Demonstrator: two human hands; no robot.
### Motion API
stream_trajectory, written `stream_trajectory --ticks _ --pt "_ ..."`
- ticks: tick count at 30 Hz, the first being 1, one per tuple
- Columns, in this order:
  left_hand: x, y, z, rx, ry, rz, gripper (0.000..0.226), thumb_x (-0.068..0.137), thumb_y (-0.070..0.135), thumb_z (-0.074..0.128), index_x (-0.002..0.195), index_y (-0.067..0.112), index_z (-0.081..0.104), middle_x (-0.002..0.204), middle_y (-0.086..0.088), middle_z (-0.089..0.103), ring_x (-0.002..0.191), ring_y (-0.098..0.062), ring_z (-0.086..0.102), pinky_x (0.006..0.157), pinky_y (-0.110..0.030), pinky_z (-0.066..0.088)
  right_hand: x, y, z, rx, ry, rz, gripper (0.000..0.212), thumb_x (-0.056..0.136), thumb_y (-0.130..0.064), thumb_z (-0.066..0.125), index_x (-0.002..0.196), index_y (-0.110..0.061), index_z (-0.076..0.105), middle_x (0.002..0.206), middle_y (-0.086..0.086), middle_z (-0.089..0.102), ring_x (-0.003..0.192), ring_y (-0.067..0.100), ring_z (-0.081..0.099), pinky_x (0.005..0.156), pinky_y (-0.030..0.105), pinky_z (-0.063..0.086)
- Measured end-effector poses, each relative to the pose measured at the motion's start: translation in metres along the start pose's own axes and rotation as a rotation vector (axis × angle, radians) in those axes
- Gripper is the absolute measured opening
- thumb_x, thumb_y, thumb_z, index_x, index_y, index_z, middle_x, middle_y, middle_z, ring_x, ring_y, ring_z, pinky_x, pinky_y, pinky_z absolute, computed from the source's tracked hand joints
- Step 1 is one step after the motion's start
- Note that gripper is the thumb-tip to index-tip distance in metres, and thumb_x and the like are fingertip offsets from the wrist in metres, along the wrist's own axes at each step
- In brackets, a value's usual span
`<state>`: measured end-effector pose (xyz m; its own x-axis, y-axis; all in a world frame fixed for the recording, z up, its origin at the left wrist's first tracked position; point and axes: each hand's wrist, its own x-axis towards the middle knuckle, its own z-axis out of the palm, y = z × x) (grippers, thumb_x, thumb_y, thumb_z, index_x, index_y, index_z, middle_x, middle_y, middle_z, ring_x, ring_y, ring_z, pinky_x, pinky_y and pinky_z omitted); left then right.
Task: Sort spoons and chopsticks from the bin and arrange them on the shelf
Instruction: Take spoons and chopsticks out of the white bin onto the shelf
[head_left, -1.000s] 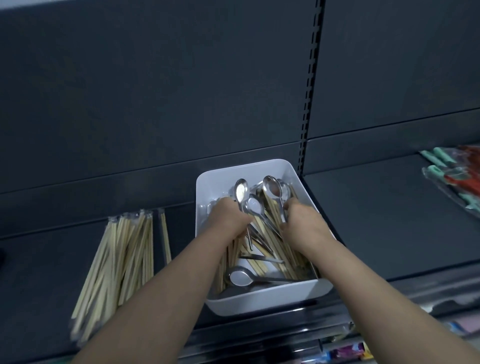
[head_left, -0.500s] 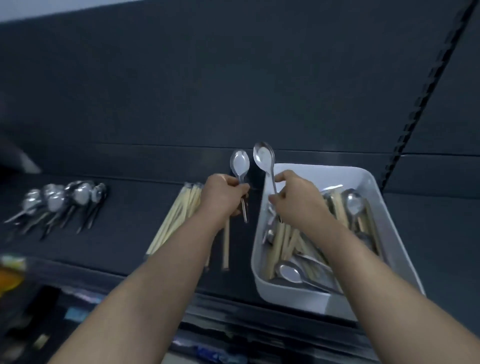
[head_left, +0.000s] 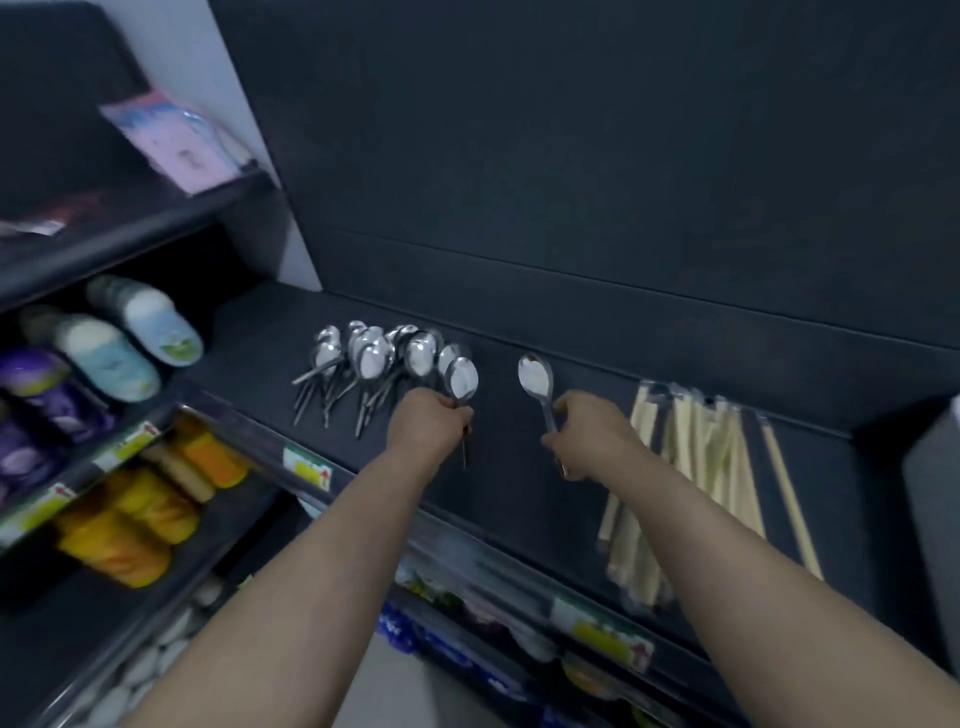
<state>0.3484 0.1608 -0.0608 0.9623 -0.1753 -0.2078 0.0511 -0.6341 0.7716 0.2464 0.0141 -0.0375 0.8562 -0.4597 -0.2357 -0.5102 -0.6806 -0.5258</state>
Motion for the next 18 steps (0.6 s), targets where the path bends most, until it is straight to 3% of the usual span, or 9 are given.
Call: stream_trajectory --ticks 8,11,13,14,18 --pt "0.083 -0.033 -0.05 0.202 -0.085 0.027 0.026 0.087 0.029 0.066 0.092 0.003 0.071 0.09 -0.014 0.07 0.088 -0.031 0.066 0.079 -0.035 0.053 0.062 -0.079 0.052 0.001 -0.069 0.099 0.025 0.089 -0.008 0.052 0.113 -0.01 0.057 0.083 0.01 0.071 0.066 0.023 0.071 0.073 0.033 0.059" --pt "0.099 -0.039 -0.055 0.293 -0.1 0.032 0.029 0.088 0.032 0.065 0.104 0.008 0.069 0.102 -0.011 0.07 0.096 -0.03 0.064 0.08 -0.033 0.052 0.076 -0.091 0.065 -0.02 -0.076 0.102 0.015 0.088 -0.009 0.053 0.1 -0.01 0.061 0.077 0.009 0.071 0.06 0.022 0.07 0.068 0.029 0.059" --pt "0.103 -0.039 -0.055 0.37 -0.09 0.054 0.032 0.09 0.034 0.064 0.112 0.01 0.066 0.108 -0.009 0.068 0.099 -0.029 0.063 0.075 -0.031 0.048 0.082 -0.095 0.07 -0.041 -0.073 0.089 0.007 0.088 -0.018 0.056 0.085 -0.013 0.059 0.081 0.007 0.069 0.067 0.024 0.07 0.067 0.03 0.057" --pt "0.103 -0.038 -0.056 0.415 -0.068 0.082 0.034 0.091 0.034 0.063 0.115 0.01 0.063 0.112 -0.008 0.067 0.101 -0.029 0.062 0.073 -0.03 0.045 0.084 -0.096 0.071 -0.079 -0.065 0.078 0.013 0.09 -0.025 0.055 0.081 -0.015 0.057 0.086 0.005 0.068 0.075 0.025 0.068 0.068 0.029 0.054" --pt "0.104 -0.021 -0.05 0.484 0.002 0.3 0.034 0.091 0.028 0.06 0.12 0.012 0.058 0.119 -0.01 0.06 0.105 -0.03 0.06 0.075 -0.034 0.046 0.08 -0.09 0.062 -0.365 0.076 0.022 0.025 0.096 -0.035 0.046 0.104 -0.019 0.063 0.108 0.004 0.064 0.101 0.027 0.059 0.071 0.028 0.039"
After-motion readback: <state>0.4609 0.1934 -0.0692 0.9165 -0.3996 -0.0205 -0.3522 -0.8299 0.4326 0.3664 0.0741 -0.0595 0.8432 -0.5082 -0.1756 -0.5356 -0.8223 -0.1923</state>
